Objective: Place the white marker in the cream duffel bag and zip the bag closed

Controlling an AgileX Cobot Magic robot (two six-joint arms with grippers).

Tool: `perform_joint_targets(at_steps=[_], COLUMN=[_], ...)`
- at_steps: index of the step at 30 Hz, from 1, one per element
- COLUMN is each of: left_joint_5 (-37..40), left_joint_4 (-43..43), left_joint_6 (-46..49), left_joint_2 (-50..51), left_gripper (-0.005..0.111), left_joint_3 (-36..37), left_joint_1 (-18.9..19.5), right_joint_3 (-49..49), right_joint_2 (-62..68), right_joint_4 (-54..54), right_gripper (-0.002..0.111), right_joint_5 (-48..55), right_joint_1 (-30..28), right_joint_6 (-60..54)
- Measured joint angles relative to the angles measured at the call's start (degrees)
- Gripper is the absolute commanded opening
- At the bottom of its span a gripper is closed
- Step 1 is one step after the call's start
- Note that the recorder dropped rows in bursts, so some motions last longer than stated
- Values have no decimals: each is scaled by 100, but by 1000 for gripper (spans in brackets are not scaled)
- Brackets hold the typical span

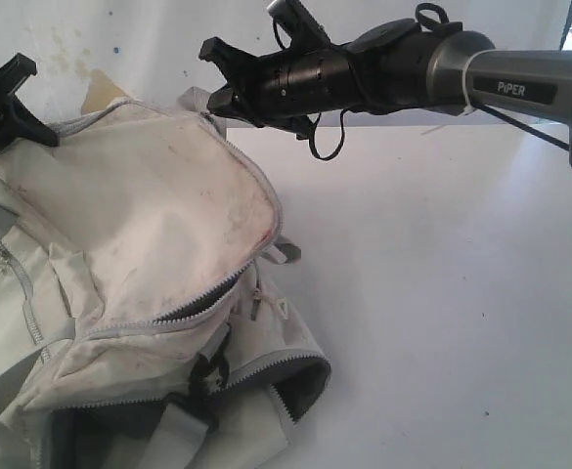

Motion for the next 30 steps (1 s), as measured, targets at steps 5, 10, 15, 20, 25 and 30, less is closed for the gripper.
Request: perform_joint_targets(at_steps=[5,10,15,20,25,30], left_joint_5=[-32,-81,-90,-352,-899,-1417], left_joint_4=[116,502,417,-304,-499,-207], left_joint_6=[136,39,1379,2444,2389,2541], left_joint_2=[0,0,0,0,0,0], left_gripper=[0,1,38,60,59,59], left_joint_3=[0,0,0,0,0,0], left_joint_1=[27,96,96,1,-144,-389], right_joint_3=[0,0,0,0,0,0], right_joint_2=[62,73,81,81,81,81], right_joint_4=[121,-87,-202,-270,-280,-280], right_gripper=[0,0,0,0,0,0], right_joint_5=[612,1474,1461,1152,1314,1570], right_joint_1=[11,11,11,11,11,11], right_joint_6=[-12,-12,-12,-12,-80,-102])
